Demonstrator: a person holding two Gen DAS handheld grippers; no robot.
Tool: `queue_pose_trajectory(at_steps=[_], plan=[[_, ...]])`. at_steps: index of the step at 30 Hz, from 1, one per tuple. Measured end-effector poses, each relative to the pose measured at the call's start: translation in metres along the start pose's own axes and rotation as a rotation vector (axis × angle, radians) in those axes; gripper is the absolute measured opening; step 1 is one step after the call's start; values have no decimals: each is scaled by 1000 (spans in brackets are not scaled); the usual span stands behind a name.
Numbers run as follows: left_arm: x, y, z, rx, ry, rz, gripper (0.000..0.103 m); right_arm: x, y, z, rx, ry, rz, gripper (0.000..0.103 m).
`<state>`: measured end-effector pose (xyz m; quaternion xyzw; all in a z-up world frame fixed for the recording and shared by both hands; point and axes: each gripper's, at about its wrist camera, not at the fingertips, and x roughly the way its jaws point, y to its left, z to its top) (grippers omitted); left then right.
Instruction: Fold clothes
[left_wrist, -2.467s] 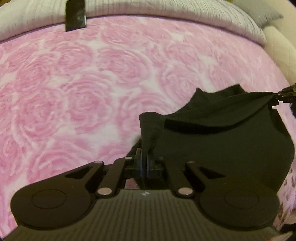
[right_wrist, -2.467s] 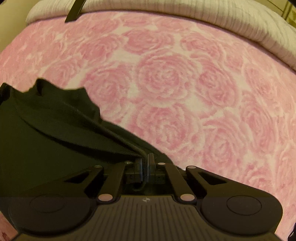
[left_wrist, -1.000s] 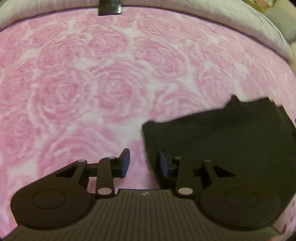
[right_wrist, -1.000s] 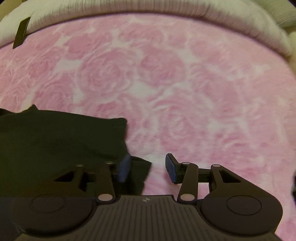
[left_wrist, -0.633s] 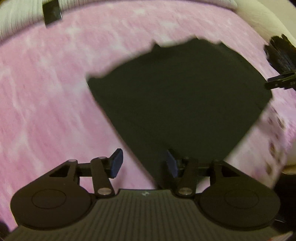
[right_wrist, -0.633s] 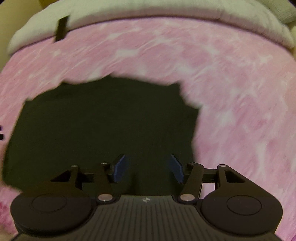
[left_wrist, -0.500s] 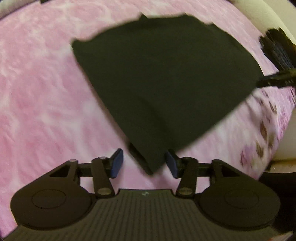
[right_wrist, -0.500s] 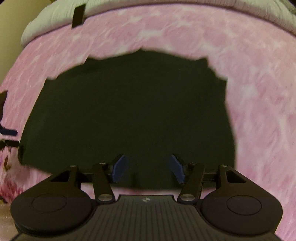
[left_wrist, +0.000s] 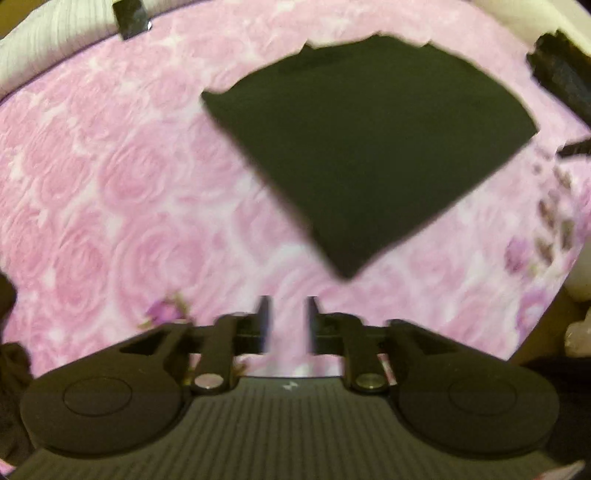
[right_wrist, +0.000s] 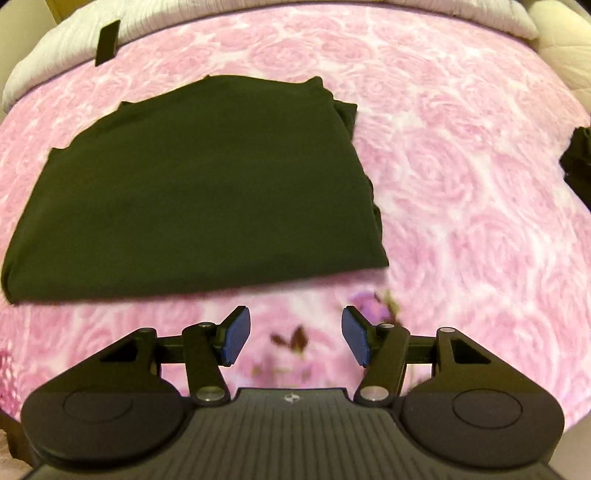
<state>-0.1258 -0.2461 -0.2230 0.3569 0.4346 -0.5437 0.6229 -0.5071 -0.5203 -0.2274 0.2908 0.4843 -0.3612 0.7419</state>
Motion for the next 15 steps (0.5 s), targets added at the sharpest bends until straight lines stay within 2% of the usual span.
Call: queue_pose_trajectory(at_steps=[1,3,6,7,8,10,12,13,15], plan=[[4,-7,4,7,-5,-13,46,-4,3,-6,-3,-1,6,60],[21,-19,9,43,11,-31,46,-8,15,-18,-8,-2,23,61],[40,-25,11,96,22,-47,38,-8,31,-31,-2,-15,41,64],[46,-26,11,113,25,-51,27,-6,32,-33,0,-27,23,65],[52,-28,11,130,28,-56,6,-5,33,-34,3,-39,5,65],[63,-31,11,165,33,-66,5,0,30,-35,21,-63,-35,65],[62,-31,7,234,16,-68,4,8,14,-27,86,-89,-77,65],[58,-30,4,277,7,-65,4,12,1,-23,159,-102,-77,65],[54,-22,0,308,7,-65,4,25,-29,-19,372,-130,-10,65]])
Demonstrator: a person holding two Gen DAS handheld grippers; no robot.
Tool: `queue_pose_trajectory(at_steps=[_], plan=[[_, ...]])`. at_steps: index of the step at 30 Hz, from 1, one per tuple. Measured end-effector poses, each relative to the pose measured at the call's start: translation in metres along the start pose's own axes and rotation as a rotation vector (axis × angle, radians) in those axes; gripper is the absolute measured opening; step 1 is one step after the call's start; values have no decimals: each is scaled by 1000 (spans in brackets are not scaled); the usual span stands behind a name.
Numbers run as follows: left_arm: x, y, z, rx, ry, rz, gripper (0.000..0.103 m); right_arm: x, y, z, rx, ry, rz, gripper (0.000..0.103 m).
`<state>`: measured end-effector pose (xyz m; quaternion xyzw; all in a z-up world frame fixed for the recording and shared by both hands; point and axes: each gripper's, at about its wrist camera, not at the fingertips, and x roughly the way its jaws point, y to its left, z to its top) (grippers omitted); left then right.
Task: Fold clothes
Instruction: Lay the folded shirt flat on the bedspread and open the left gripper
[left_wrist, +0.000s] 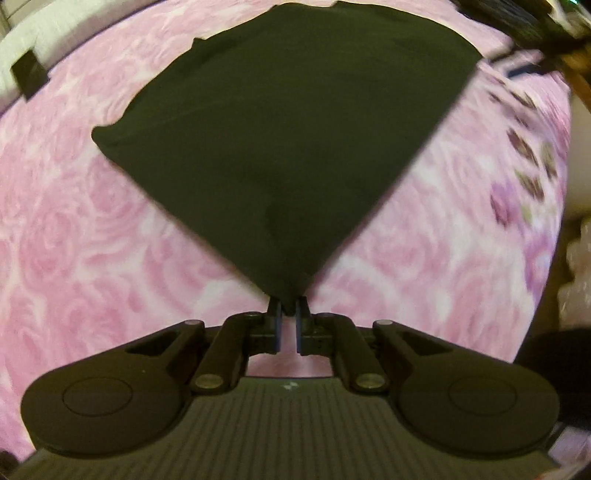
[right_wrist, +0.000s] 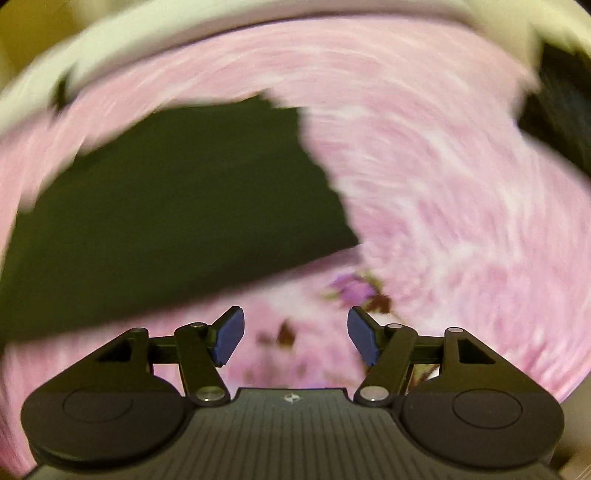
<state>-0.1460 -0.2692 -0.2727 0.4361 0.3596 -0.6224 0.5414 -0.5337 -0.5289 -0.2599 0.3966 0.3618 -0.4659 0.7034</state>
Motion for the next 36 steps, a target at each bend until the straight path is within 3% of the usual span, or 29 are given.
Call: queue_pose_trajectory(at_steps=[3,6,7,8,9,12,15,18,20,22,27,29,30,32,36], plan=[[0,9,-3,7,28,7,0,24,-32,12,288,-27,77,65],[1,19,-7,14,56,14,0,47,-43,16,421,-58,124,60],[0,21,-7,15,62,15,0,50,-47,19,451,-69,132,44],[-1,22,-7,14,65,15,0,51,-53,23,480,-82,136,7],[-3,22,-8,19,69,15,0,52,-59,27,508,-95,140,1],[-6,21,-10,44,87,20,0,53,-73,39,561,-126,143,0],[-11,19,-11,56,95,33,0,43,-64,49,474,-129,92,0],[-18,22,-10,53,72,46,0,30,-51,48,422,-134,2,8],[-22,26,-9,62,49,52,1,20,-41,46,377,-142,-63,31],[-23,30,-8,95,26,60,5,8,-24,37,306,-145,-116,44],[-15,47,-3,232,-23,26,14,-17,50,-8,33,-61,-74,52],[-14,54,-1,331,-48,11,27,-25,94,-36,-118,-36,-57,58],[-13,57,-1,382,-61,5,29,-27,117,-51,-186,-26,-49,60],[-11,68,-1,466,-84,-2,29,-26,162,-77,-293,1,-25,63],[-10,95,1,486,-123,-17,30,-11,249,-127,-521,42,64,67]])
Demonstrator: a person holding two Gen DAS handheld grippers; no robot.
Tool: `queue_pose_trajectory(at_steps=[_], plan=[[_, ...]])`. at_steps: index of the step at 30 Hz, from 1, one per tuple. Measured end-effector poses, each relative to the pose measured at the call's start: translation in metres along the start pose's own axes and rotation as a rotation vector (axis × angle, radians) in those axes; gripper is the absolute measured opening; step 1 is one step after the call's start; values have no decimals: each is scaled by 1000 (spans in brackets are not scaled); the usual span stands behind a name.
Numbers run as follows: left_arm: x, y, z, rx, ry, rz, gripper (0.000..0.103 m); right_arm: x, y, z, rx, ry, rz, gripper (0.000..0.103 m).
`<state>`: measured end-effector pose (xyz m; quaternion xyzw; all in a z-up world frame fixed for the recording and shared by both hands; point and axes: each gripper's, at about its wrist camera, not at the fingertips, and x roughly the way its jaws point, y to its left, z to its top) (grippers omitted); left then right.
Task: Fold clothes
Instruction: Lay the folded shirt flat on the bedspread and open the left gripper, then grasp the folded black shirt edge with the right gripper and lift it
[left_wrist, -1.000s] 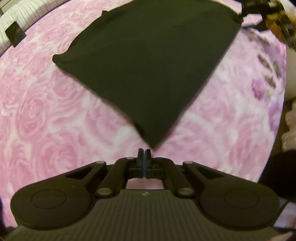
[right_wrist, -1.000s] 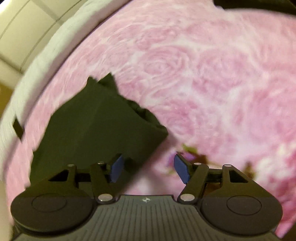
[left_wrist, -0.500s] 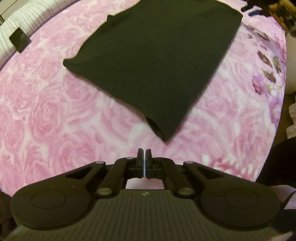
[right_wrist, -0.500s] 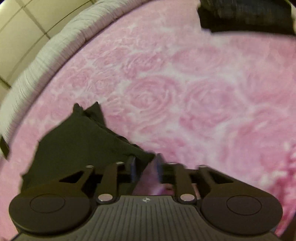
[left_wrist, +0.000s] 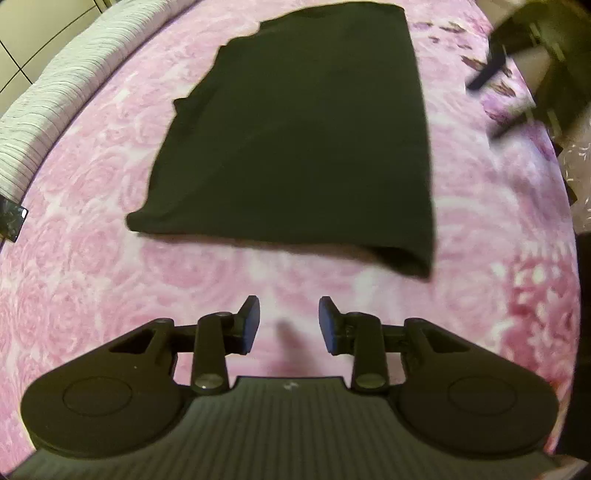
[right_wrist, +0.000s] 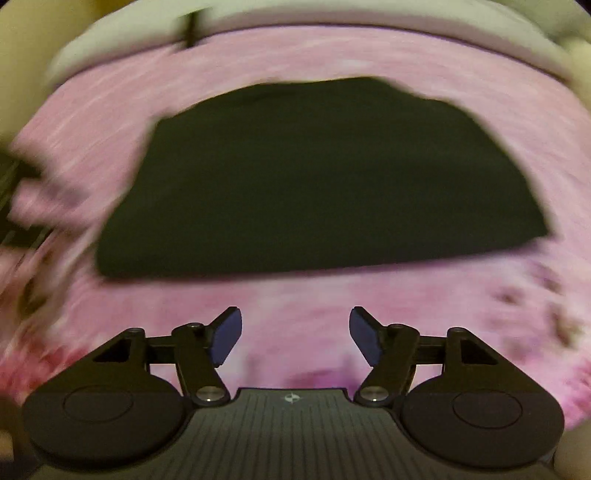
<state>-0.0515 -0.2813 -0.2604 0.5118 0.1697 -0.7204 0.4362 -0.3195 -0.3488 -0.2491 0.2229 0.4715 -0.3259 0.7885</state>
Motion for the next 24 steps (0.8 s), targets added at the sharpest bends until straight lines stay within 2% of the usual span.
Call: queue_pose_trajectory(at_steps=[6,9,10,12,13,14,15,16,20,24], plan=[[-5,20,-18,6,-52,21,43,39,119,-4,-526,-94,-95,67],[-3,22,-23,3,-63,22,45,62,147,-15,-795,-140,-208,68],[-2,22,-24,9,-67,24,48,66,151,-15,-831,-152,-226,71],[3,18,-25,46,-68,45,56,70,151,-6,-822,-169,-234,68],[7,14,-25,84,-69,63,64,73,151,-2,-818,-178,-237,61],[10,9,-25,141,-80,90,72,75,151,2,-813,-187,-241,41],[13,2,-25,207,-97,115,75,77,151,7,-809,-196,-245,28],[16,-4,-23,281,-119,142,82,79,151,11,-804,-204,-249,4],[31,-20,-9,503,-202,273,100,49,129,38,-642,-251,-186,5],[56,-23,14,664,-265,373,100,19,112,56,-550,-273,-142,5]])
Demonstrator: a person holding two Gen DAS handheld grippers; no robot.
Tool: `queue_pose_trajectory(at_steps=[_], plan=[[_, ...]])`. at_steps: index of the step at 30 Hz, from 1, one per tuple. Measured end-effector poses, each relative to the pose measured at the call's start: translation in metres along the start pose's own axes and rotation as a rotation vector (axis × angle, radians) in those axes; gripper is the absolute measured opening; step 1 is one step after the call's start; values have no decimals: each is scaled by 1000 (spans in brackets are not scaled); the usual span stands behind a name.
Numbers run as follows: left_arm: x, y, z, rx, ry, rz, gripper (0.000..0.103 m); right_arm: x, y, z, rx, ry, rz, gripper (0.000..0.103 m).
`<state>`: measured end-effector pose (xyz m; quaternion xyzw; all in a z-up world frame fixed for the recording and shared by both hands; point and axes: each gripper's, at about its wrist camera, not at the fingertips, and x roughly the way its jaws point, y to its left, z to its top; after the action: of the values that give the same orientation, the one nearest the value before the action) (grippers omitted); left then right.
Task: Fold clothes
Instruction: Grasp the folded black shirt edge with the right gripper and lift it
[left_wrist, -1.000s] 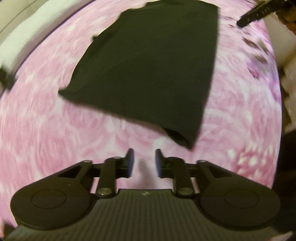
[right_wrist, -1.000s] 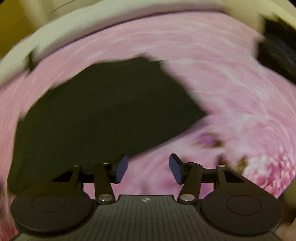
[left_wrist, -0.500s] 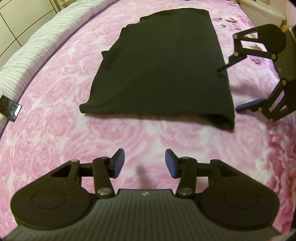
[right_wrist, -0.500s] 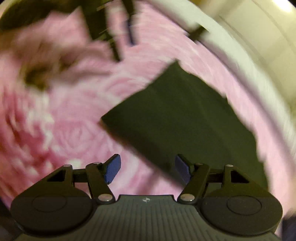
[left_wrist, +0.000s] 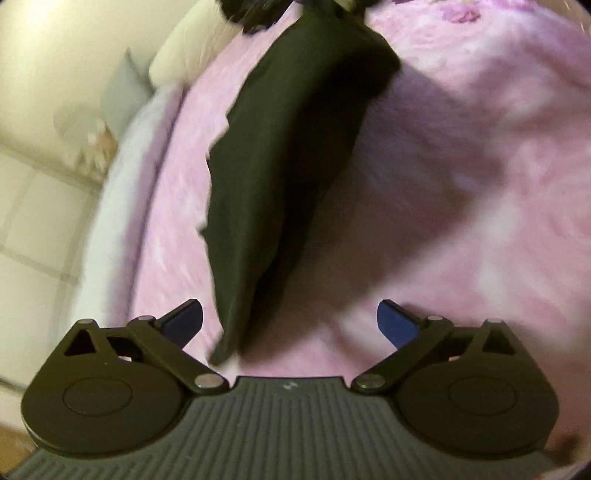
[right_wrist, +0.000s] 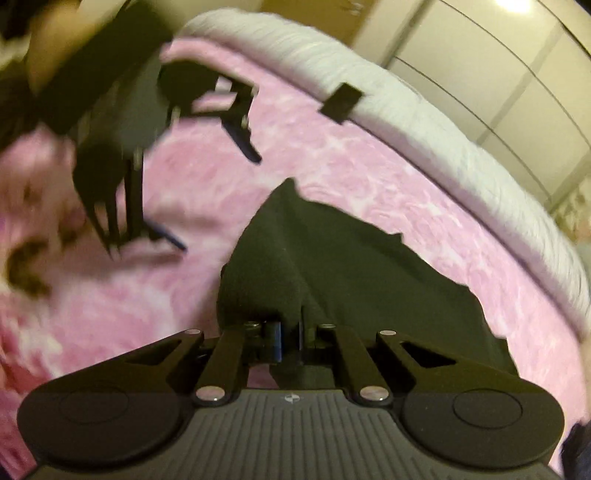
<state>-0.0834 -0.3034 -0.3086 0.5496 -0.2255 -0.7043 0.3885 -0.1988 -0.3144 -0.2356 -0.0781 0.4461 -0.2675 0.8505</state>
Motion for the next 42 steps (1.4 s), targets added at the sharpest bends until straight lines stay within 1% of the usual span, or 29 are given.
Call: queue_pose_trajectory(at_steps=[1,3,4,5,6,7,10,12,13,14,16,18,19,20,21,24,25,26,27,29,31,33,36,38,39,40,41,42], plan=[[10,1,3,35,-8,14,100,-3,-4,1,5,-4,0,5],[29,7,5,85,-16,8,98,-10,-11,2,16,-12,1,5],[39,10,6,108,-20,0,89,-13,-15,3,22,-16,2,5],[47,15,6,112,-21,-27,51,-16,-19,4,27,-20,2,5],[53,24,5,92,-13,-72,23,-19,-23,4,32,-24,3,5],[57,33,5,76,-12,-101,11,-22,-26,5,38,-28,3,5],[58,55,3,54,-43,-147,9,-21,-18,-1,27,-23,8,5],[55,66,2,38,-58,-177,9,-18,-9,-7,16,-18,5,8],[53,71,2,33,-65,-189,9,-16,-4,-11,10,-13,1,18],[52,75,2,26,-70,-201,9,-14,2,-15,1,-3,-16,47],[52,83,4,5,-73,-217,9,-4,13,-25,-33,25,-88,76],[55,94,5,-39,-70,-237,9,8,25,-34,-98,80,-147,77],[56,99,6,-58,-68,-245,9,17,31,-38,-145,117,-166,79],[56,104,7,-75,-67,-251,9,26,37,-42,-191,152,-180,78],[56,109,9,-92,-66,-257,9,32,41,-44,-216,167,-183,78],[58,121,10,-119,-62,-284,9,40,44,-44,-237,153,-185,77],[59,126,10,-133,-59,-297,9,42,43,-43,-238,148,-192,71],[60,132,11,-150,-55,-314,9,44,42,-42,-235,147,-199,68],[61,137,12,-168,-52,-330,9,46,41,-41,-228,149,-209,69],[63,147,14,-208,-48,-358,9,47,39,-40,-207,158,-231,80],[66,155,17,-243,-45,-382,9,44,40,-42,-196,148,-236,85],[68,159,22,-260,-42,-394,9,43,48,-48,-223,136,-245,85],[67,158,23,-250,-34,-397,9,48,50,-56,-231,85,-280,74],[58,151,21,-214,-24,-390,9,50,45,-54,-218,43,-319,61],[54,147,20,-196,-19,-387,9,50,41,-51,-202,22,-336,58],[53,144,21,-163,-14,-380,9,49,35,-48,-175,6,-339,52],[51,142,23,-105,-12,-369,9,47,28,-44,-139,2,-319,35],[47,140,25,-38,-13,-357,9,45,22,-40,-104,4,-289,22]])
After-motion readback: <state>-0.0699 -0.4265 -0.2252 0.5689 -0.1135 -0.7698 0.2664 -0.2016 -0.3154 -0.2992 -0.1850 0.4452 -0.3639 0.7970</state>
